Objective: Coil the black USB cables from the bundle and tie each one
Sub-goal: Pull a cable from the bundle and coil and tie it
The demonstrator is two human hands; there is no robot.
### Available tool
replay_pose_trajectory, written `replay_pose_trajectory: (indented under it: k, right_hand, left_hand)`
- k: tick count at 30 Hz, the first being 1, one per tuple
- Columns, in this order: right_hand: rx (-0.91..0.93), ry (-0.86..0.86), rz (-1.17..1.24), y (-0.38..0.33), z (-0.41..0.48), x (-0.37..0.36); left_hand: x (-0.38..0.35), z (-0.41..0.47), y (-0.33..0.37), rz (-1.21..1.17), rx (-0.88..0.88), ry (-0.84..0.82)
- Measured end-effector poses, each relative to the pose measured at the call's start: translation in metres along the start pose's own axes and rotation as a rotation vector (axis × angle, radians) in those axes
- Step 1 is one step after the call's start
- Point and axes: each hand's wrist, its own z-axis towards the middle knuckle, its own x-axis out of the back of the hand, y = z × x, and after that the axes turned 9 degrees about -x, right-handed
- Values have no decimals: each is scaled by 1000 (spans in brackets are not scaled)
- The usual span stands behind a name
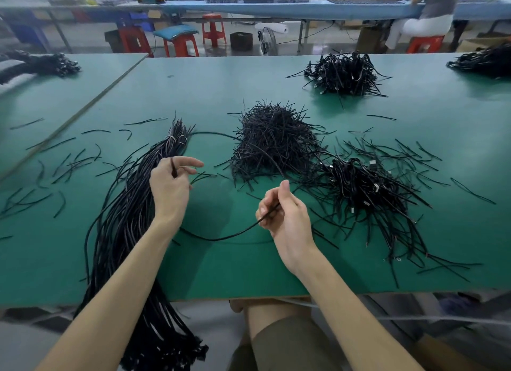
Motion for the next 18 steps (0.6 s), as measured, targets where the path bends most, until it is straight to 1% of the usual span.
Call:
replay_pose_trajectory:
  k: [1,2,3,5,8,10,12,14,16,18]
  right_hand:
    - [5,1,-5,0,0,0]
    - [9,2,-11,0,0,0]
    - [11,3,-17,0,0,0]
    - [10,4,-26,0,1,0]
    - [7,8,3,0,1,1]
    - [7,11,44,0,2,2]
    - [2,12,78,-1,2,3]
    - [-8,18,108,0,2,4]
    - [-19,24,135,-1,2,5]
    - [-24,29,158,0,3,6]
  left_hand:
    - [2,1,-2,13,7,48]
    - [3,3,-3,-26,40,91]
    - [3,5,-4,-98,94,128]
    - [5,10,-3,-280,257,207]
    - [12,16,-1,-673,561,324]
    - [20,19,0,-968,679,355]
    - [26,19,1,-1233,724,364]
    - [29,18,2,-1418,740,382]
    - [31,18,3,-1504,737,403]
    - [31,18,4,-1503,700,376]
